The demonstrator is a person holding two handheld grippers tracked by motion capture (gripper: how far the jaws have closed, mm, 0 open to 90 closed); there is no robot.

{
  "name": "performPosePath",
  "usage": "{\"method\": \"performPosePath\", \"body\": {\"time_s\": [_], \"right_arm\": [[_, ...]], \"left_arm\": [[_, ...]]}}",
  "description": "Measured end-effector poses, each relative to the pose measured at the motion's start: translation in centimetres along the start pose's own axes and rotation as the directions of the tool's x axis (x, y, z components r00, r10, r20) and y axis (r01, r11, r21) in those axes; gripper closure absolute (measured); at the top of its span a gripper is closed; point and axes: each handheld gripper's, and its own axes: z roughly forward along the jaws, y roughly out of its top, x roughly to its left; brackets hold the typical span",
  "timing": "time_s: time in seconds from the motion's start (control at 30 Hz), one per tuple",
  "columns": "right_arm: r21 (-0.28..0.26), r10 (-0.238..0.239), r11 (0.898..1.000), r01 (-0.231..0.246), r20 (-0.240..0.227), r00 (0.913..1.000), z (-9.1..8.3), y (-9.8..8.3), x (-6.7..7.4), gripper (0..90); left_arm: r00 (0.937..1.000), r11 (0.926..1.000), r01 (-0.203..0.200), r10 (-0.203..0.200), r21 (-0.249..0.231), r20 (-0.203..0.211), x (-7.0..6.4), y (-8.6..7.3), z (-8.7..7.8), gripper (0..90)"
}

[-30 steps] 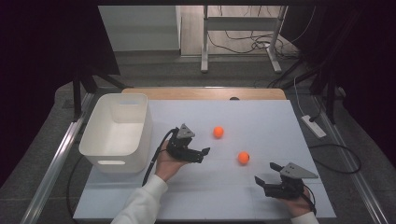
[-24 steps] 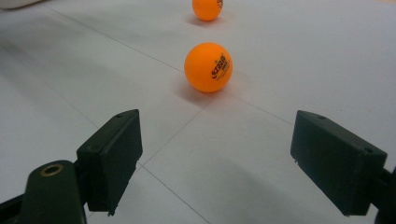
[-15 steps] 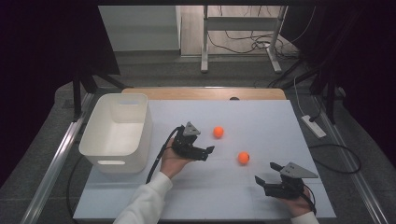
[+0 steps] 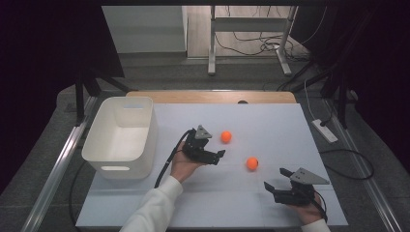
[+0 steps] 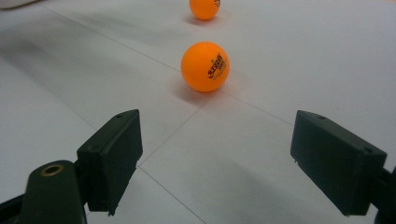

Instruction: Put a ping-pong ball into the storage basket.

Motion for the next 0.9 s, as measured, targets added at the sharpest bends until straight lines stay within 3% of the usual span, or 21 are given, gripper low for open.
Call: {"method": "performPosePath", "body": {"time_s": [0.63,0.9], "right_arm": [[0.001,-0.002,1.000,0.002,-0.003,1.0000,0.1,0.0,-0.1,16.9],[0.001,-0.003,1.000,0.003,-0.004,1.0000,0.1,0.0,0.0,16.9]], "left_arm": [[0.9998,0.9999,-0.006,0.007,0.011,-0.016,0.4,1.0,1.8,12.7],[0.9997,0.9998,0.012,-0.012,0.019,-0.019,0.8,1.1,2.6,12.6]]}}
